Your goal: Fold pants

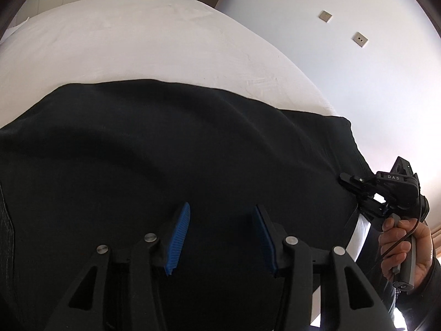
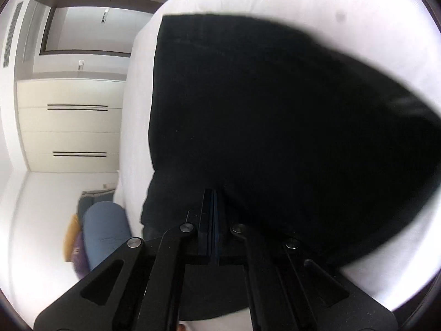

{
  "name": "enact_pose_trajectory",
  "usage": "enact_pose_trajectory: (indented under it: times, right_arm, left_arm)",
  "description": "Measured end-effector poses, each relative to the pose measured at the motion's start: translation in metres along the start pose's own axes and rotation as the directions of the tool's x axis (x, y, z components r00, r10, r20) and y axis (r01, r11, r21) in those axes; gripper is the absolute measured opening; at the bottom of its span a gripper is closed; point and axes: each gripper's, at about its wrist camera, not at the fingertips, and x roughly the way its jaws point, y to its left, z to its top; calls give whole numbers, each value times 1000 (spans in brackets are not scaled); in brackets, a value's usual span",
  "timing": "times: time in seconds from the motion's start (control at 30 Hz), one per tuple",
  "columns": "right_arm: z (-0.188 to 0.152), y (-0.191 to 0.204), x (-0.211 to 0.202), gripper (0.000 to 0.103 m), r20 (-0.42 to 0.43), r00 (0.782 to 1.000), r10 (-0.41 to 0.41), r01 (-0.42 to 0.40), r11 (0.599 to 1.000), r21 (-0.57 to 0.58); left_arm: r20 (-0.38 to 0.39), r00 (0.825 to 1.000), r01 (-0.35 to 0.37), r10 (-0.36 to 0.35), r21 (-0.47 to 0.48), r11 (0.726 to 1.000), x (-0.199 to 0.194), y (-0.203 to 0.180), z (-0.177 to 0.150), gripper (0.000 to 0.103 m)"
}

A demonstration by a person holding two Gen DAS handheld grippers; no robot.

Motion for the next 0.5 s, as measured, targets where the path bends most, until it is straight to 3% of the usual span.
enact_pose_trajectory:
  times: [0.03,0.13,0.2,0.3,0.37,0.43,0.5]
  right_arm:
    - [-10,3,-4,0,17,999,-32,32,999,-21]
    - [-32,-13,-15,0,51,998,-30,29,999,27]
    - [-22,-31,-31,0,77,996,-50,48,998,30]
    - [-35,-14,-37,0,109,989,-95,94,995,12]
    - [-17,-11,-60,6,149,985,-92,95,995,-18]
    - [-21,12,-58,7,193,980,-46,58,997,-55]
    - [-22,28,-38,7,156,986,61,-49,996,-79]
  left_arm:
    - [-3,1000,2,-2,2,1000,0,0,-3,49]
    - [-5,1000,2,-2,1,1000,0,6,-6,49]
    - [-6,1000,2,-2,-8,1000,-1,6,-6,49]
    - [-6,1000,-8,8,7,1000,-3,6,-10,49]
    - [-9,1000,-9,9,10,1000,-2,4,-8,49]
    - [-12,1000,-12,12,1,1000,-2,5,-8,50]
    - [-18,999,-27,28,13,1000,0,1,-8,50]
